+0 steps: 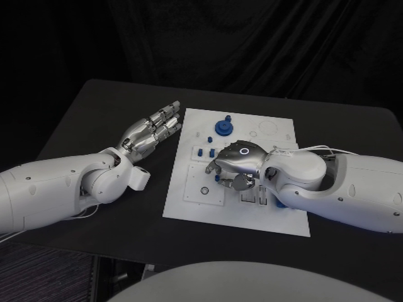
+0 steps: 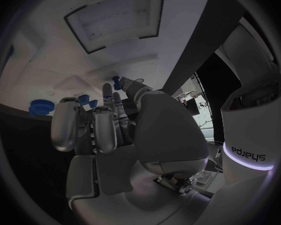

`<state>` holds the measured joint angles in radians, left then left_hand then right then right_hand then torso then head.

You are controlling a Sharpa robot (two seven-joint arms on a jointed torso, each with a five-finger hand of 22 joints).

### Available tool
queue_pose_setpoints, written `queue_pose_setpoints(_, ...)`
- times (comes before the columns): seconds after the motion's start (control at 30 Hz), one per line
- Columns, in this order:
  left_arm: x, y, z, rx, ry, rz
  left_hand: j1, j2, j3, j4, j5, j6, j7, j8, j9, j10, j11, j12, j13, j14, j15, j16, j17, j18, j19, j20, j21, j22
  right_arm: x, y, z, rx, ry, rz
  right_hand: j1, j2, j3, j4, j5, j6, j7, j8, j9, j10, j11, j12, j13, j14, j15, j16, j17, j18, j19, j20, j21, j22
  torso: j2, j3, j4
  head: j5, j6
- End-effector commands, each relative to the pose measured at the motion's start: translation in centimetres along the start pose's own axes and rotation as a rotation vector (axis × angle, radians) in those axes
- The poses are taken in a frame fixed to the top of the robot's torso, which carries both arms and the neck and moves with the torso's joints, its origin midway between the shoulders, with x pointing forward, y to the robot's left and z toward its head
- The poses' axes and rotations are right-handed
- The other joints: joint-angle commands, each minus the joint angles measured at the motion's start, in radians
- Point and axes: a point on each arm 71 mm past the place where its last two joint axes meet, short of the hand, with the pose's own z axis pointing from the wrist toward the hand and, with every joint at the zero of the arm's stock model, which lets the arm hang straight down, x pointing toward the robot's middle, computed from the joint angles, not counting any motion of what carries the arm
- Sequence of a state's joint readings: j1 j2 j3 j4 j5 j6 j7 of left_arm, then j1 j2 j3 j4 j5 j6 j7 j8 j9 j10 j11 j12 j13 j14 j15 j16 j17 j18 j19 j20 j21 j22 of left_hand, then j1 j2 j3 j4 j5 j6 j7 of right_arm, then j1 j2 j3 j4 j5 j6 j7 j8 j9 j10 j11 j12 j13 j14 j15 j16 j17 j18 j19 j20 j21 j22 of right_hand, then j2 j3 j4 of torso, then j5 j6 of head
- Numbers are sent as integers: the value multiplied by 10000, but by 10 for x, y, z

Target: Assemble the parts on the task board

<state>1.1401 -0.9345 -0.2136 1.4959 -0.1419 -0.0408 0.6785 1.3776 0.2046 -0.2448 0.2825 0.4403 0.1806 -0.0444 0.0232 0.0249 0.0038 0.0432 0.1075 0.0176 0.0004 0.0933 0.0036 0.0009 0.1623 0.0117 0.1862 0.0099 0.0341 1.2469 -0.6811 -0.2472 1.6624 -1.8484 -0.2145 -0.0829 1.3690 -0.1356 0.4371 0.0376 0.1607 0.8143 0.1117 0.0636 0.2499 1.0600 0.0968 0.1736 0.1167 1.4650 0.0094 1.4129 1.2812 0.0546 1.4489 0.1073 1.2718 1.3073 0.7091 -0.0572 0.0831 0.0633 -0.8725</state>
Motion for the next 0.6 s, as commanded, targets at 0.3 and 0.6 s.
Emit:
queue_pose_setpoints(0.3, 2, -4, 0, 573, 114, -136, 135, -1, 22, -21, 76, 42, 114, 49, 20, -12, 64, -48, -6, -4, 47, -36, -9, 39, -21, 59, -4, 5, 1, 0, -1, -124, 24, -66, -243, 18, -1059, 451, -708, -1460, -526, -2, -647, -1408, 173, -192, -58, 202, 31, -137, -166, 173, -117, 91, -339, 1673, -2, 0, 2, -1, -2)
queue_pose_setpoints(0.6, 2, -3, 0, 588, 116, -138, 135, -1, 22, -21, 76, 42, 114, 49, 20, -12, 64, -48, -6, -4, 47, -36, -9, 39, -21, 59, -4, 5, -4, -7, -11, 64, -674, 99, -122, 108, -1570, 657, -790, -1175, -486, 93, -709, -1915, 220, -16, 4, 124, 20, -213, -288, 217, -223, 79, -590, 1611, -3, 1, 2, -3, -2)
